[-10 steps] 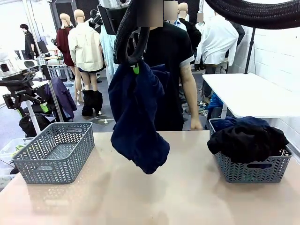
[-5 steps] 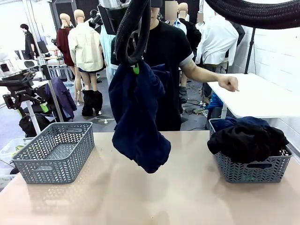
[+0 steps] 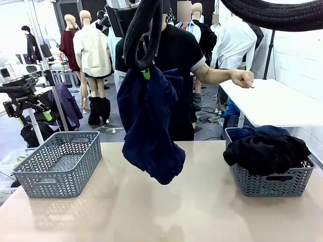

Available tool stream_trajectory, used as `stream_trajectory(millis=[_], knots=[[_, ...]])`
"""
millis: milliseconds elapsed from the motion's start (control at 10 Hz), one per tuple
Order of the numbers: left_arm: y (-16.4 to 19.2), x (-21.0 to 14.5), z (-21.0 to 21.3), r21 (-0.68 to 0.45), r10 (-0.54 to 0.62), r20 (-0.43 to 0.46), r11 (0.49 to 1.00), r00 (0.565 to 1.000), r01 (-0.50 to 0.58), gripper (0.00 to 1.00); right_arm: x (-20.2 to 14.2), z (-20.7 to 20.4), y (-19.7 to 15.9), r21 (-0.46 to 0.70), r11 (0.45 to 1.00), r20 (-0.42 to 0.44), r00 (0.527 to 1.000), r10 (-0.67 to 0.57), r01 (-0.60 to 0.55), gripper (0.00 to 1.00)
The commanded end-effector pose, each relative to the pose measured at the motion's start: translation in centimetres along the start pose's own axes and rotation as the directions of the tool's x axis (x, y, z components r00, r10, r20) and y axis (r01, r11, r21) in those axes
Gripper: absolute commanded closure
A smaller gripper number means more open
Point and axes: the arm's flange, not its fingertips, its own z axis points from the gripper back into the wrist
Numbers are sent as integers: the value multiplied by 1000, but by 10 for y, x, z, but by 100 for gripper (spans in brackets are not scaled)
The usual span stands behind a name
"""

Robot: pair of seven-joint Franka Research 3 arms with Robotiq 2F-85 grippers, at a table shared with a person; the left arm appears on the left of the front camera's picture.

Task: Sort the tops and bottoms.
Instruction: Sort the clothes according to human instructions.

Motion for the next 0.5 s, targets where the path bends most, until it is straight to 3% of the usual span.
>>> stream_trajectory(millis=[0,400], knots=[[-1,-1,2,2,18,1,1000,1000,-18,0,-1,2,-2,-6,1000,14,1000,16,-16,100],[-1,-1,2,2,18,1,1000,1000,-18,0,-1,2,-2,-6,1000,14,1000,16,-16,100]])
